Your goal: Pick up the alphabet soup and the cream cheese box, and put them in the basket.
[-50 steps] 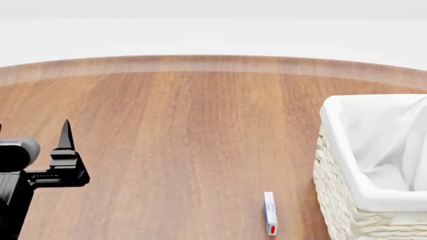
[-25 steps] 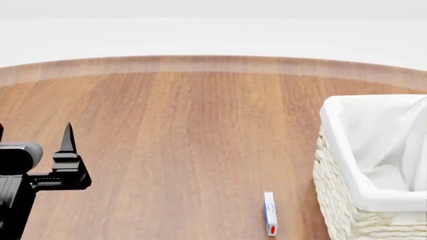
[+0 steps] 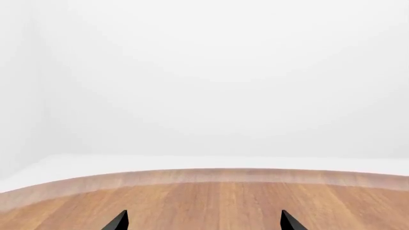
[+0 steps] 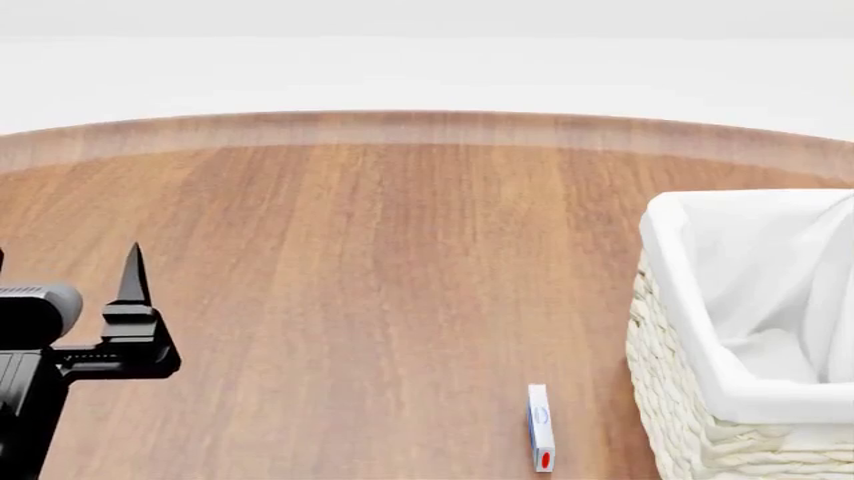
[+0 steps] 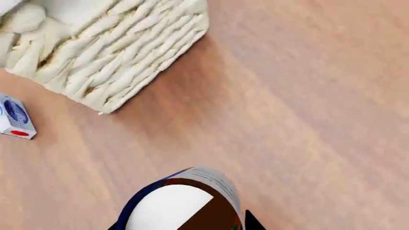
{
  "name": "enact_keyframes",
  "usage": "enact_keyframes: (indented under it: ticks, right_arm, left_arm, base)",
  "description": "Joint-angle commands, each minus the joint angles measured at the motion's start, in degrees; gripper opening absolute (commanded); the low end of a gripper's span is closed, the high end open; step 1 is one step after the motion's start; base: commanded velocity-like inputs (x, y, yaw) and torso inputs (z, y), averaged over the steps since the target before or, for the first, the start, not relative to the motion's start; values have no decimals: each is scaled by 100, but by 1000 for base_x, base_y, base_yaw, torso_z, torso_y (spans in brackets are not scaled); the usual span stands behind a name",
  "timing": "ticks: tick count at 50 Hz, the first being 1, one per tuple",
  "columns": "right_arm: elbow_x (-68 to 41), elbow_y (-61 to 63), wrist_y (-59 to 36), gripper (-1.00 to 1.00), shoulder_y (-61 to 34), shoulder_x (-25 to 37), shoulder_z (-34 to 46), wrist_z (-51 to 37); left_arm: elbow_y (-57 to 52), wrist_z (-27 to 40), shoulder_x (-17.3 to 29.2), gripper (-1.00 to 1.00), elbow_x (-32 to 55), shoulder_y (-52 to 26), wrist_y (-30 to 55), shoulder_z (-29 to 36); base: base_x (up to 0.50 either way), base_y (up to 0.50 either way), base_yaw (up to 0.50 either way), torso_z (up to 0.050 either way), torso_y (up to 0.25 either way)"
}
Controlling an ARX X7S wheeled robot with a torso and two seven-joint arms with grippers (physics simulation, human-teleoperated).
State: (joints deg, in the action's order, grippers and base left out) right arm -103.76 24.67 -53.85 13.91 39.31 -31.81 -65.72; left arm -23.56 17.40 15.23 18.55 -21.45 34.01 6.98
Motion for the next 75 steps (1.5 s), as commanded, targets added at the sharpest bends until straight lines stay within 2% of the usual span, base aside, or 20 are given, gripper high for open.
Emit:
enact_keyframes:
  ticks: [1, 7, 17, 25, 31, 38, 44, 49, 62, 75]
  right_arm:
    - [-1194, 625, 249, -100, -920, 923, 249, -1228]
    - [-1595, 702, 487, -100, -1810, 1361, 761, -1497]
    - [-1795, 718, 699, -100, -2788, 1693, 1433, -1727]
    - [-1545, 622, 582, -100, -3832, 1940, 2219, -1801]
    - [-1096, 239, 347, -100, -4593, 1794, 2779, -1425]
    - [69, -523, 13, -100, -5394, 1348, 3478, -632]
    - [671, -1028, 56, -100, -5651, 1166, 3665, -175]
    - [1191, -1247, 27, -100, -5814, 1210, 3850, -114]
    - [2037, -1899, 398, -100, -5914, 1131, 3964, 732]
    - [3160, -3292, 887, -100, -6486, 531, 4614, 2014]
  left_arm:
    - [26, 16, 14, 100, 17, -4, -26, 20]
    - [6, 35, 19, 100, 9, 10, -32, 59]
    - [52, 41, 33, 100, 31, 6, -65, 61]
    - [56, 64, 41, 100, 42, 3, -71, 68]
    - [42, 68, 42, 100, 60, 13, -79, 87]
    - [141, 62, 48, 100, 49, 15, -152, 103]
    - [216, 55, 63, 100, 49, 6, -197, 104]
    - [279, 54, 60, 100, 40, 9, -243, 124]
    - [352, 65, 67, 100, 39, 20, -301, 167]
    - [422, 82, 78, 100, 56, 0, -338, 181]
  base:
    - [0, 0, 0, 0, 0]
    - [0, 0, 0, 0, 0]
    - [0, 0, 0, 0, 0]
    - [0, 0, 0, 0, 0]
    - [0, 0, 0, 0, 0]
    - [0, 0, 0, 0, 0]
    - [0, 0, 0, 0, 0]
    - [0, 0, 0, 0, 0]
    - [0, 0, 0, 0, 1]
    - [0, 0, 0, 0, 1]
